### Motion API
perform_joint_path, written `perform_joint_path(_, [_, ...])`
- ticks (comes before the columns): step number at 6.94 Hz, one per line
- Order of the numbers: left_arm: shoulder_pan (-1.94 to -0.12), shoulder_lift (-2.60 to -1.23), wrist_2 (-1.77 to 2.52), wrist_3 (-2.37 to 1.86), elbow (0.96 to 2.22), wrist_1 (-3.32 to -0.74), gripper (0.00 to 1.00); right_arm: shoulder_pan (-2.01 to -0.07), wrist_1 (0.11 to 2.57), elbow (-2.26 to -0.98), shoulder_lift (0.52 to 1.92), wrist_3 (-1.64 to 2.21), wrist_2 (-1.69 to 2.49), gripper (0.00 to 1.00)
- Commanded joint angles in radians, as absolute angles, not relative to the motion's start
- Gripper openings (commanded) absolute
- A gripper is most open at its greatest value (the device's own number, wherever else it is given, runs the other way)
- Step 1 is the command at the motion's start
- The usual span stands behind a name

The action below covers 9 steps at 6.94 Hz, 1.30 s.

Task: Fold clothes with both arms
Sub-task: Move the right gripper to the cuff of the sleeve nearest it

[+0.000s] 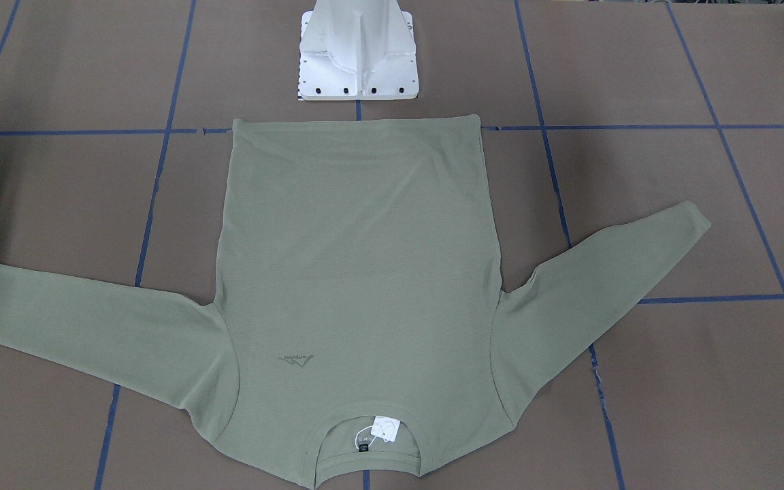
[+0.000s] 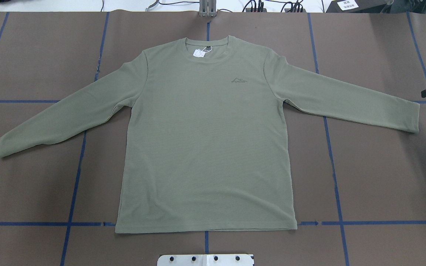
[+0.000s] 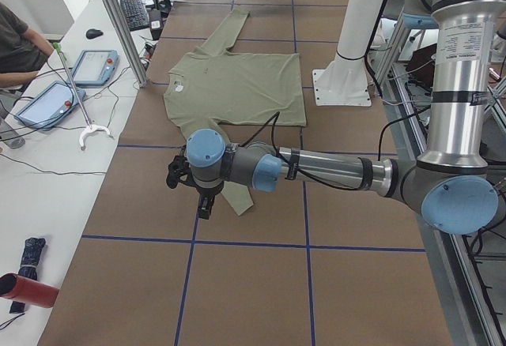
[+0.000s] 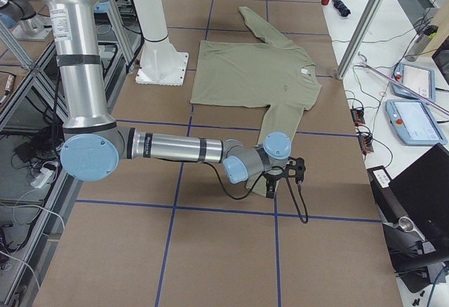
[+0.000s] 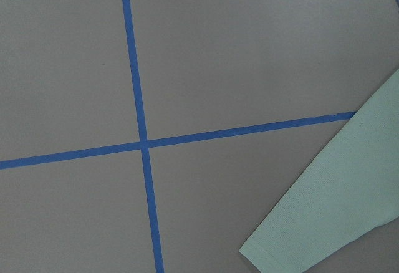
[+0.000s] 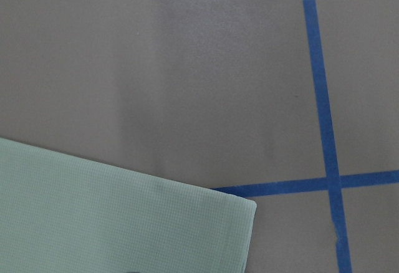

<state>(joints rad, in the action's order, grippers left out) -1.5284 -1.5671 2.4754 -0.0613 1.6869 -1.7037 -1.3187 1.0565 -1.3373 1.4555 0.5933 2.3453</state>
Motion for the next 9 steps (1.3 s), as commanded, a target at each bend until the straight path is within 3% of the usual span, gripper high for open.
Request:
perform_joint_path(1, [-1.528, -1.568, 2.479, -0.061, 1.689, -1.704, 1.00, -1.299, 1.048, -1.267, 1.410, 0.665, 2.333, 0.92])
perform_joint_path(3, [-1.528, -1.568, 2.479, -0.061, 1.695, -1.704, 1.00, -1.276, 1.048, -1.209, 1.388, 0.666, 2.330, 0.92])
perform_joint_path(9, [-1.528, -1.568, 2.479, -0.061, 1.697, -1.704, 1.00, -1.243, 1.051, -1.138, 1.355, 0.666, 2.312, 0.77])
